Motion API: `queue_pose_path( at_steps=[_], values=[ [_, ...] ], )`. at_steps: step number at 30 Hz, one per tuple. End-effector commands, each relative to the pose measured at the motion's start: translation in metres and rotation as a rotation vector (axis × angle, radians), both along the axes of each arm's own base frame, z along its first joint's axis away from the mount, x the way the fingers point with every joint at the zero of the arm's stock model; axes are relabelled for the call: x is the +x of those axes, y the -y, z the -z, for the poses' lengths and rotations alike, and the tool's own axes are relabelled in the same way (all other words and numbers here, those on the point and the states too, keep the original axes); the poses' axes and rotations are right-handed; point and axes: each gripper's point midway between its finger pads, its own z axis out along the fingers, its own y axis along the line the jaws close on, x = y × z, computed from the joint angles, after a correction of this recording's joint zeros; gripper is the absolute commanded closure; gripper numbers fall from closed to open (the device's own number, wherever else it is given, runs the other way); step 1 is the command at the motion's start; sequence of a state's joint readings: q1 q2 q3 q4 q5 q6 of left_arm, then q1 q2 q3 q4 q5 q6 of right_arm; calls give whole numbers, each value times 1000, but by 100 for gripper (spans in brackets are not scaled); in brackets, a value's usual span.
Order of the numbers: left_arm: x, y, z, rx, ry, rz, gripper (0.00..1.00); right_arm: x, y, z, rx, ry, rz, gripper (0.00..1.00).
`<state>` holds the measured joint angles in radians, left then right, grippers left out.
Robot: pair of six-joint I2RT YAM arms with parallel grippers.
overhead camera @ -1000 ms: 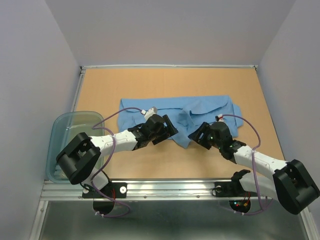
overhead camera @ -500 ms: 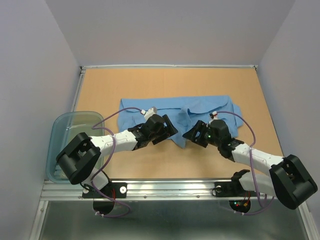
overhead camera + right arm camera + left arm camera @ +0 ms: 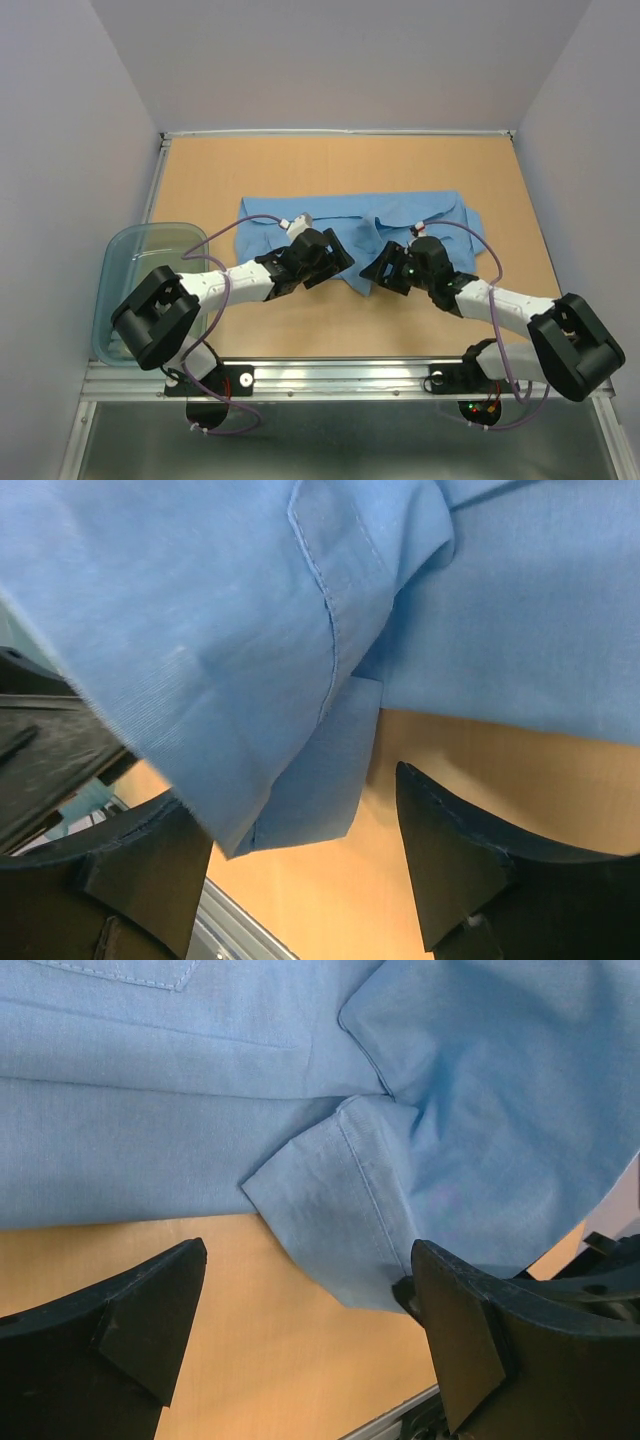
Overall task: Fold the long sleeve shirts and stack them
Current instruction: Fold the shirt
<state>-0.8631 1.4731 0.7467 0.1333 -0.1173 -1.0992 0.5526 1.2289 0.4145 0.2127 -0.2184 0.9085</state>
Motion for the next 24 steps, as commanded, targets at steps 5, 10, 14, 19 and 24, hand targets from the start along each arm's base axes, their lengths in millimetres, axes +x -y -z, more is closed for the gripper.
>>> queue_pose_path(
  at_steps=[5, 10, 14, 19, 24],
  values=[
    [4, -8, -20, -28, 45, -54, 5, 17, -42, -35, 135, 51, -53, 28],
    [3, -18, -25, -31, 63, -90, 5, 17, -52, -25, 113, 30, -58, 34],
    [2, -23, -29, -36, 71, -107, 5, 18, -53, -28, 118, 31, -52, 51],
    [-2, -29, -40, -76, 79, -130, 5, 27, -58, -57, 193, 63, -12, 86],
    [-3, -31, -54, -137, 97, -156, 5, 34, -69, -91, 301, 121, -20, 99]
  ],
)
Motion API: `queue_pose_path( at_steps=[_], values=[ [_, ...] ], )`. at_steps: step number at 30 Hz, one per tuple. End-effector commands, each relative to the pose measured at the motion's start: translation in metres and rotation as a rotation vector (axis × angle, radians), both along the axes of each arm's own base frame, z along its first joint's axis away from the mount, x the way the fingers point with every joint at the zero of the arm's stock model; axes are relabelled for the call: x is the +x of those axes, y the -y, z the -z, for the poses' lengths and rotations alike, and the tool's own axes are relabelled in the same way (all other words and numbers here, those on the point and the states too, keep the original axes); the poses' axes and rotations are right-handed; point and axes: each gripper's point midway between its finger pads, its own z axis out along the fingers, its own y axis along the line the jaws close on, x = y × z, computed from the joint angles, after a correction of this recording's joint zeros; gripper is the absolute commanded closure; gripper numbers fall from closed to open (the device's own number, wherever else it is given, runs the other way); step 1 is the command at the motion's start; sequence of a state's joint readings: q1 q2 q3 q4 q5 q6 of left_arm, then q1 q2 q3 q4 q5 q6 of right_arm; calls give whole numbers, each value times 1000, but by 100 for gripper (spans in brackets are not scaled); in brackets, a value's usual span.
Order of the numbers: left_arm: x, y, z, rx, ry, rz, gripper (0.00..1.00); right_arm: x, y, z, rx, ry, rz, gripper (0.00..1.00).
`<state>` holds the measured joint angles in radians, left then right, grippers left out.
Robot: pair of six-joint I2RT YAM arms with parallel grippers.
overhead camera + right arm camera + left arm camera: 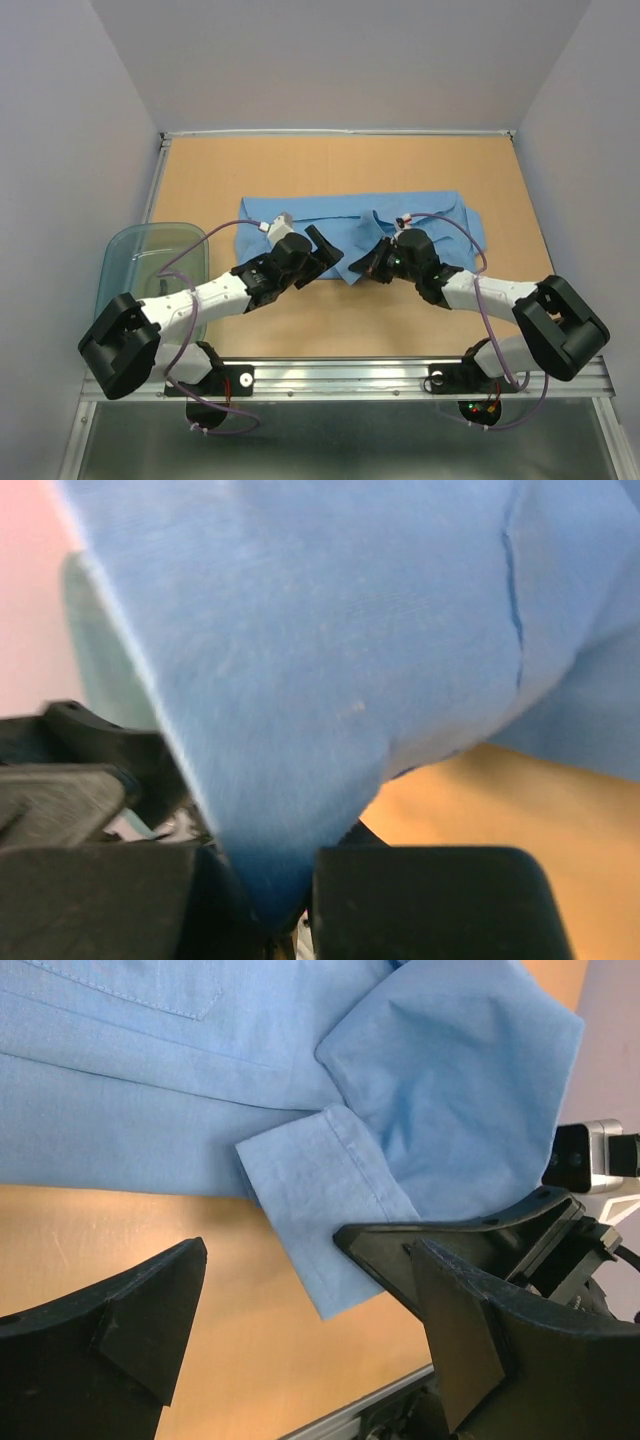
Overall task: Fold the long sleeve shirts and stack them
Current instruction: Fold the shirt
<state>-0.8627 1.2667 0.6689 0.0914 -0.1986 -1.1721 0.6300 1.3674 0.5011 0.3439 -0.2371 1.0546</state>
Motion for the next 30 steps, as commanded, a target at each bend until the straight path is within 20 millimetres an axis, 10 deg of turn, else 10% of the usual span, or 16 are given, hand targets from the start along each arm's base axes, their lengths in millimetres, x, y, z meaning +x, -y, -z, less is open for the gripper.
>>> queue_pose_path(
  at_steps=[1, 30],
  values=[
    [1, -5, -21, -71, 39, -48, 5, 26, -23, -78, 189, 164, 19, 99],
    [27, 11, -40, -321, 72, -147, 12, 1, -12, -99, 347, 186, 27, 99]
  ],
)
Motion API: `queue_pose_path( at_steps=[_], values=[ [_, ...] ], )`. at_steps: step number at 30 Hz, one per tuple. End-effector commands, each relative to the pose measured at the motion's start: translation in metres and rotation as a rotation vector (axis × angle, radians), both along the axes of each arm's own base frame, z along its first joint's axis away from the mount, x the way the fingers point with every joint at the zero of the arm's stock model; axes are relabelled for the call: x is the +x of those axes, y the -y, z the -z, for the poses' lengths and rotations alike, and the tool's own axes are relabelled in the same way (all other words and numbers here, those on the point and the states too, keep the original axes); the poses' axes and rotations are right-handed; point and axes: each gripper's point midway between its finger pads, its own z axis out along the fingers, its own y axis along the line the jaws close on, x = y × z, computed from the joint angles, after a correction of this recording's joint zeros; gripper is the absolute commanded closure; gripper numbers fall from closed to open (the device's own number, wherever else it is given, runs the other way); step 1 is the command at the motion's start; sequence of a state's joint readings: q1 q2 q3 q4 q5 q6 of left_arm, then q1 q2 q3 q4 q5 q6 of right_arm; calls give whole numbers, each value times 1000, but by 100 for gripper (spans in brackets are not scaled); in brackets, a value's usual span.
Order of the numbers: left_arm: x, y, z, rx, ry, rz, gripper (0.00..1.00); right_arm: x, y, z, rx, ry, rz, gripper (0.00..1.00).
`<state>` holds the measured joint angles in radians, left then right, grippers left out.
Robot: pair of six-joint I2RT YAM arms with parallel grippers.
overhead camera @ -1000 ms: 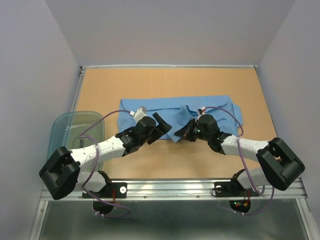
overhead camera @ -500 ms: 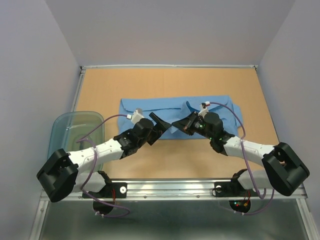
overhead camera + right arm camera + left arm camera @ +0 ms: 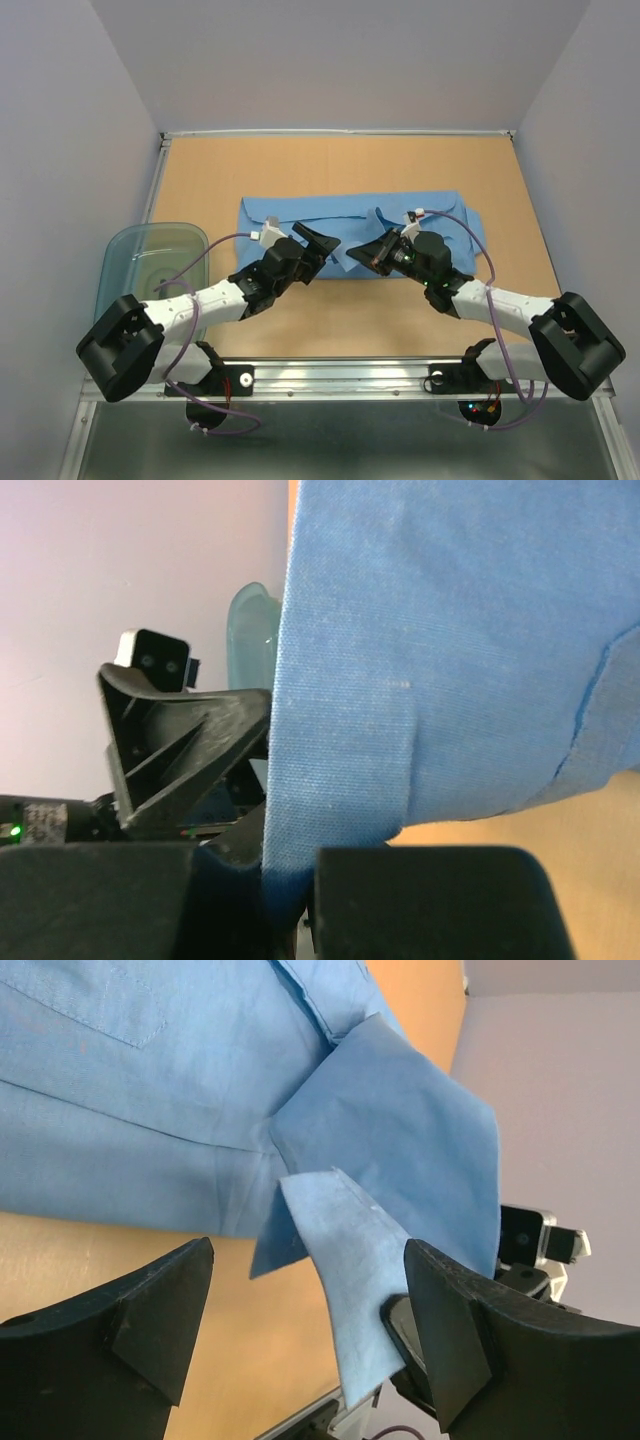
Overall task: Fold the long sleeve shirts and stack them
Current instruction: Fold the shirt
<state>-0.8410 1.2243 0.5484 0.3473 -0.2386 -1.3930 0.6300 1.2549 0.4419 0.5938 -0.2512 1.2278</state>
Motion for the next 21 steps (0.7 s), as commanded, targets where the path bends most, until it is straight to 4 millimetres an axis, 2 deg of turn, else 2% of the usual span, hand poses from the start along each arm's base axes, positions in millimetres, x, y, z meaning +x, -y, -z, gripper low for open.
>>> queue_pose_path(
  at_steps=[1, 5, 9, 14, 18, 21],
  values=[
    [8, 15, -13, -29, 35, 33, 13, -4, -1, -25, 61, 78, -13, 99],
    [11, 18, -7, -14, 33, 41, 14, -6, -3, -27, 74, 74, -25, 99],
    [17, 19, -13, -15, 62, 40, 18, -8, -2, -27, 78, 73, -29, 99],
    [21, 24, -27, 7, 119, 65, 33, -10, 0, -21, 73, 57, -23, 99],
    [19, 26, -27, 2, 117, 79, 33, -11, 1, -19, 73, 50, -22, 99],
    [17, 26, -20, 1, 100, 88, 28, -10, 1, -19, 70, 56, -22, 99]
  ],
)
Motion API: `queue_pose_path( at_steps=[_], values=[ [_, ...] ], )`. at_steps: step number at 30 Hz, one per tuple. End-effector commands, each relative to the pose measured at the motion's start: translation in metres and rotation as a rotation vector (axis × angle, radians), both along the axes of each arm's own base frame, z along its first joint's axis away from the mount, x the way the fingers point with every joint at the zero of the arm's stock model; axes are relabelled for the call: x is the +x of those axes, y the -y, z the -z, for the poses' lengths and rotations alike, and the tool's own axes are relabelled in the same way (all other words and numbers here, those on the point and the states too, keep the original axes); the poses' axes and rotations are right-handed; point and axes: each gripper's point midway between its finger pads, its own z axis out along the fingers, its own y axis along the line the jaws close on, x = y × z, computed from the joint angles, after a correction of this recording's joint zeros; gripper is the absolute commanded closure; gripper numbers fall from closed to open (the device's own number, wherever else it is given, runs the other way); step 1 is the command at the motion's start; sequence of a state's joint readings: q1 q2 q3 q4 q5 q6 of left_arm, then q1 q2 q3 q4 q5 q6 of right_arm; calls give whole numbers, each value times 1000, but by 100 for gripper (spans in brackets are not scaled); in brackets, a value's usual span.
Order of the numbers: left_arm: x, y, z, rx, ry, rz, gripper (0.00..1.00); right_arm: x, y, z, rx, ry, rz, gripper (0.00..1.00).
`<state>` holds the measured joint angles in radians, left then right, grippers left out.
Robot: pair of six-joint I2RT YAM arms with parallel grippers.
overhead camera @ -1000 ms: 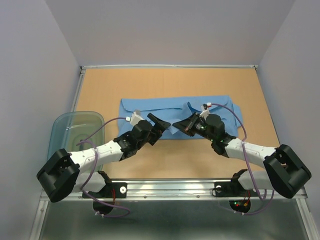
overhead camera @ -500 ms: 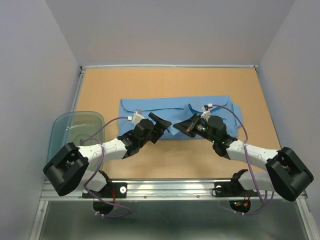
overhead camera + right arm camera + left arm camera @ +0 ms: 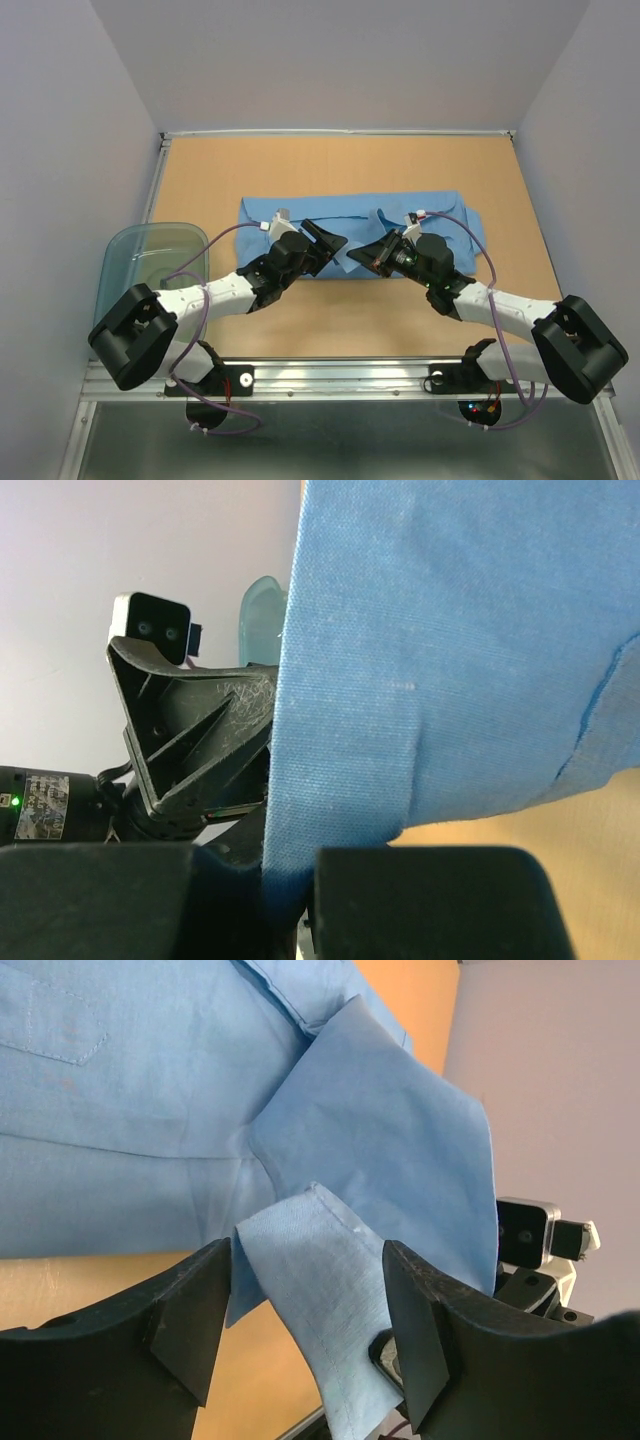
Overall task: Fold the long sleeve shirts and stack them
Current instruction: Fold the shirt
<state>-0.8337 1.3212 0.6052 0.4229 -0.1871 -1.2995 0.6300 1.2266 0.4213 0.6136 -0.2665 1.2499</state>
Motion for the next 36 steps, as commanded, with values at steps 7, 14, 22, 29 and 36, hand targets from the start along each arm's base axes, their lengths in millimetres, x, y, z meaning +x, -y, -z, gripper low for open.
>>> queue_pose_path(
  at_steps=[7, 14, 22, 29, 36],
  values=[
    [1, 11, -7, -23, 14, 44, 25, -4, 0, -16, 44, 59, -7, 99],
    [3, 10, -13, -18, 24, 39, 60, -5, 1, -13, 39, 55, -6, 99],
    [10, -23, -39, 110, 107, -56, 94, -12, 12, 10, -86, 27, 2, 57],
    [12, -51, -80, 274, 229, -77, 96, 11, 65, 4, -441, 81, 204, 14],
    [13, -59, -115, 449, 371, -1, 96, 39, 119, -27, -663, 112, 404, 11]
  ],
)
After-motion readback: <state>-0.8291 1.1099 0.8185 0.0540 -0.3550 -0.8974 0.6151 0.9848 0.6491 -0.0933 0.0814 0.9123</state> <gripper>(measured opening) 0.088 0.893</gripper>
